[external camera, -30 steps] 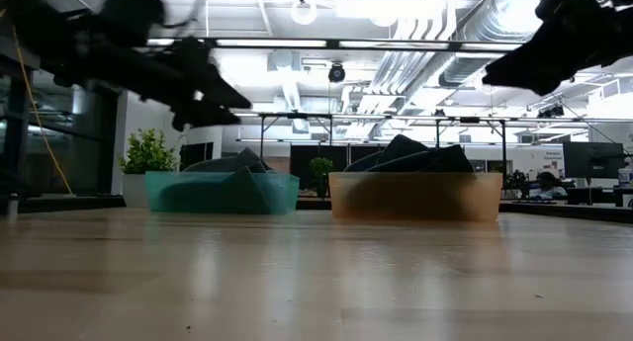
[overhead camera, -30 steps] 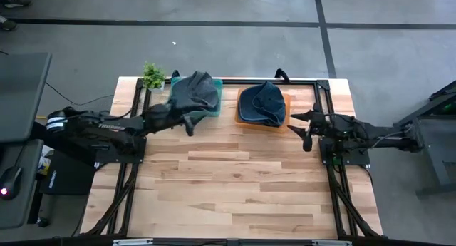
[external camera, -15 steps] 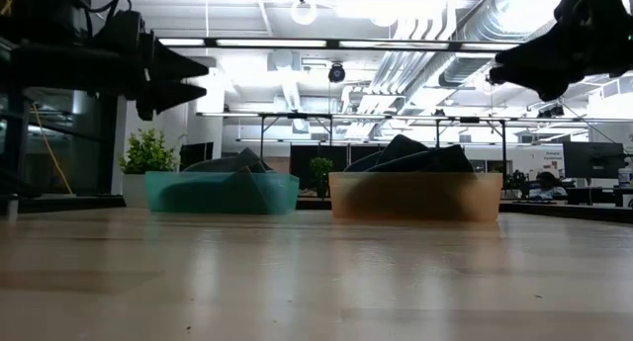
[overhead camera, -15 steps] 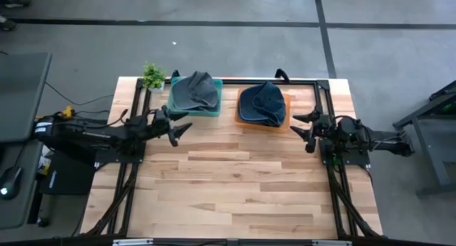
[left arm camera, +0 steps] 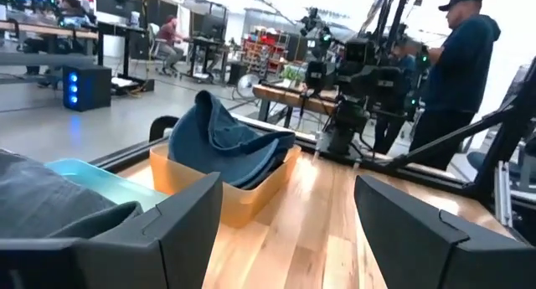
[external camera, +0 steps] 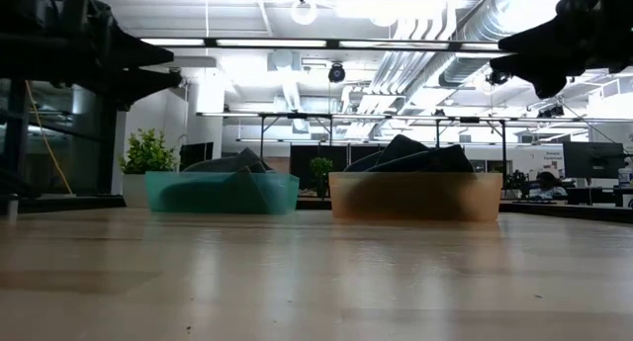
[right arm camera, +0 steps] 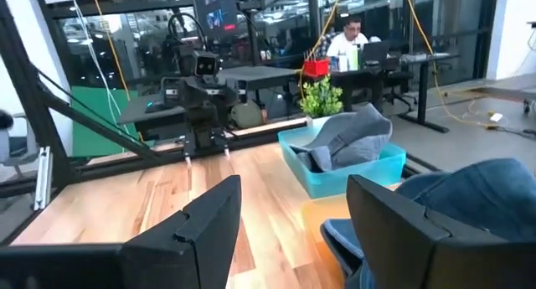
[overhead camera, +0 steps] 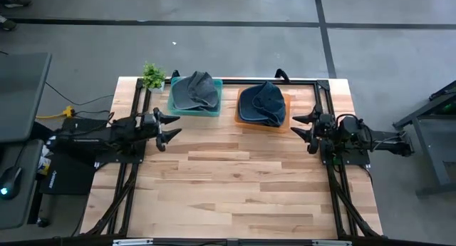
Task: Pick & Place hat
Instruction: Return to Home Position
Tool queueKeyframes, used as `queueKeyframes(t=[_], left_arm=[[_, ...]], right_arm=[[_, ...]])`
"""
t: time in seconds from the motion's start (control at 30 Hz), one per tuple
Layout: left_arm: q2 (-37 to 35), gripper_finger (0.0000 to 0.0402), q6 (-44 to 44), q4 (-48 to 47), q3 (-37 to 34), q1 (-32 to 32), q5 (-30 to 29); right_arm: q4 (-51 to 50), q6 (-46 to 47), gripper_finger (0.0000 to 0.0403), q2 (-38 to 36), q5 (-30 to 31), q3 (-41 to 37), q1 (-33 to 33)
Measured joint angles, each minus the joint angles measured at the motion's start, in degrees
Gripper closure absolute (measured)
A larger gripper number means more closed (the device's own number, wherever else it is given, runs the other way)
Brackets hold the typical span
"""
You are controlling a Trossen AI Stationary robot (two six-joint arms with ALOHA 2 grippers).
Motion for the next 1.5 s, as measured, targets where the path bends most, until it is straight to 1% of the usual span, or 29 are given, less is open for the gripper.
queueKeyframes(t=[0.1, 0.13, 0.2, 0.27, 0.3, 0.53, 0.63, 0.73, 0.83, 0.93, 1.5], left_arm=[[-7.68, 0.0133, 0.02, -7.58, -0.04, 0.02, -0.04], [-7.65, 0.0133, -0.04, -8.48, -0.02, 0.11, -0.17], [-7.10, 0.0133, -0.02, -9.50, 0.20, 0.04, 0.26], [-6.57, 0.0133, 0.10, -8.73, 0.24, 0.09, 1.14], [-6.73, 0.0133, 0.06, -9.01, 0.24, 0.05, 1.13], [-7.19, 0.0133, 0.19, -10.31, 0.28, 0.09, 1.70], [-7.12, 0.0133, 0.06, -10.76, 0.33, 0.09, 1.45], [-7.02, 0.0133, -0.02, -11.03, 0.35, 0.10, 2.02], [-6.93, 0.0133, -0.02, -11.12, 0.37, 0.09, 2.00], [-6.87, 0.0133, -0.02, -11.26, 0.37, 0.11, 2.02], [-6.87, 0.0133, -0.05, -11.28, 0.39, 0.10, 2.02]], right_arm=[[0.09, 0.86, 0.0191, 0.00, 1.71, 0.00, 0.00], [0.90, 0.87, 0.0192, 0.07, 2.42, -0.24, 0.00], [7.49, -0.20, 0.0191, 0.11, 3.13, -2.50, 0.00], [17.46, -1.69, 0.0190, 0.64, 3.08, -6.51, 0.00], [19.98, -2.29, 0.0190, 0.68, 3.14, -7.78, 0.00], [21.03, -5.39, 0.0191, 1.22, 3.26, -7.87, 0.72], [18.87, -6.63, 0.0191, 1.27, 5.14, -7.87, 0.70], [16.08, -8.01, 0.0193, 1.30, 8.41, -7.87, 0.70], [15.29, -9.19, 0.0193, 1.29, 11.99, -7.87, 0.70], [15.28, -9.21, 0.0194, 1.29, 13.58, -7.87, 0.70], [15.46, -9.21, 0.0194, 1.31, 13.75, -7.89, 0.70]])
